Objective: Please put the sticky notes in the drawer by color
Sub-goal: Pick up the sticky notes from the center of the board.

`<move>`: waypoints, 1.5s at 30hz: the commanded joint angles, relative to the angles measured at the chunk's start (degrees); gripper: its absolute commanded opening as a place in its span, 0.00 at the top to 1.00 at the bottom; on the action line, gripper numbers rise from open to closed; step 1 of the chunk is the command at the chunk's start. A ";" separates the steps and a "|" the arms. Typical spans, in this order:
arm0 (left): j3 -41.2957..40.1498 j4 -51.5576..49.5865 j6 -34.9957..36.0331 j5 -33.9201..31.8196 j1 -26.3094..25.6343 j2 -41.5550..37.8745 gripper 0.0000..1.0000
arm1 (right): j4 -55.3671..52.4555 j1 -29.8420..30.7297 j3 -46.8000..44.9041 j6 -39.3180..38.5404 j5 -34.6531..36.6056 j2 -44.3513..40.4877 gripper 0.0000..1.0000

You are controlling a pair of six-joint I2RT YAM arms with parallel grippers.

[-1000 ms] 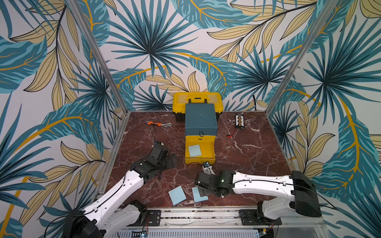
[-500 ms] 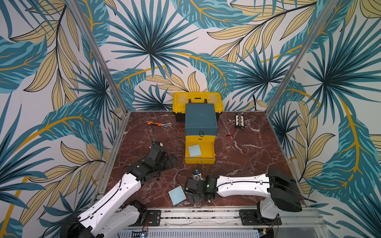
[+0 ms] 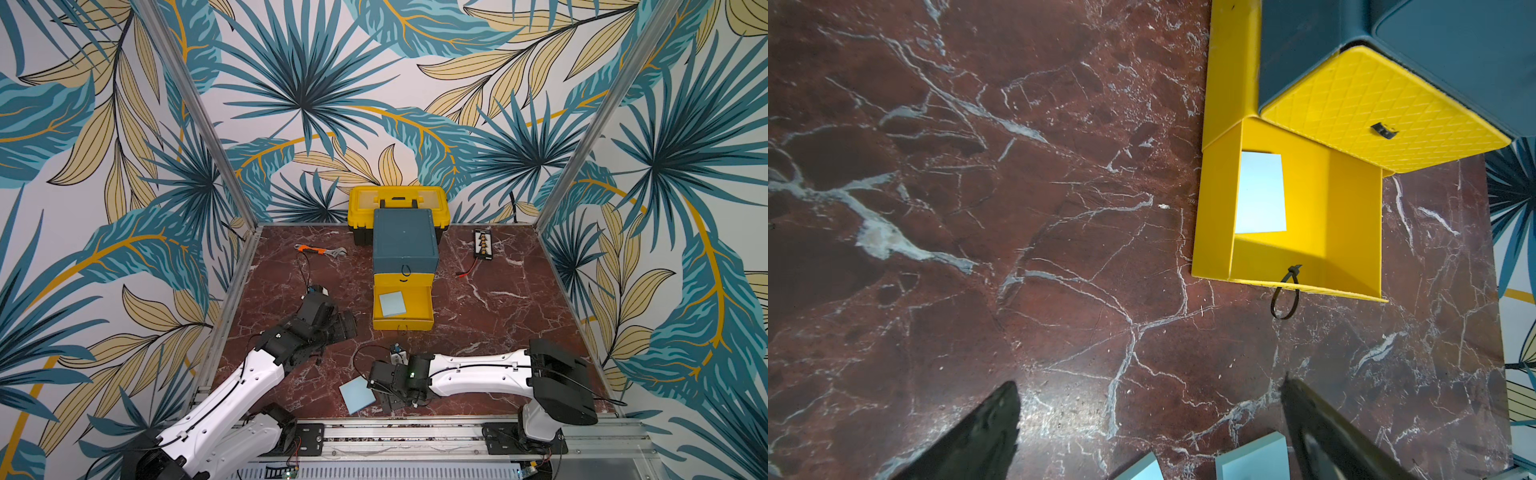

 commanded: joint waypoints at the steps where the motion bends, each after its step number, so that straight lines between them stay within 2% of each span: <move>1: -0.83 -0.10 -0.22 -0.35 0.36 -0.81 0.00 | -1.90 0.19 0.68 1.04 0.44 1.40 0.01; 19: -0.21 0.23 0.31 -2.55 0.37 -0.86 0.00 | -2.49 0.08 2.85 1.80 0.66 7.14 0.01; 37: 0.85 -0.12 1.01 -2.66 0.38 -0.18 0.00 | -0.13 0.09 1.34 1.48 -0.65 6.35 0.26; 45: -0.02 0.14 0.40 -2.72 0.38 -0.51 0.00 | -3.19 0.04 2.24 0.95 2.72 3.45 0.28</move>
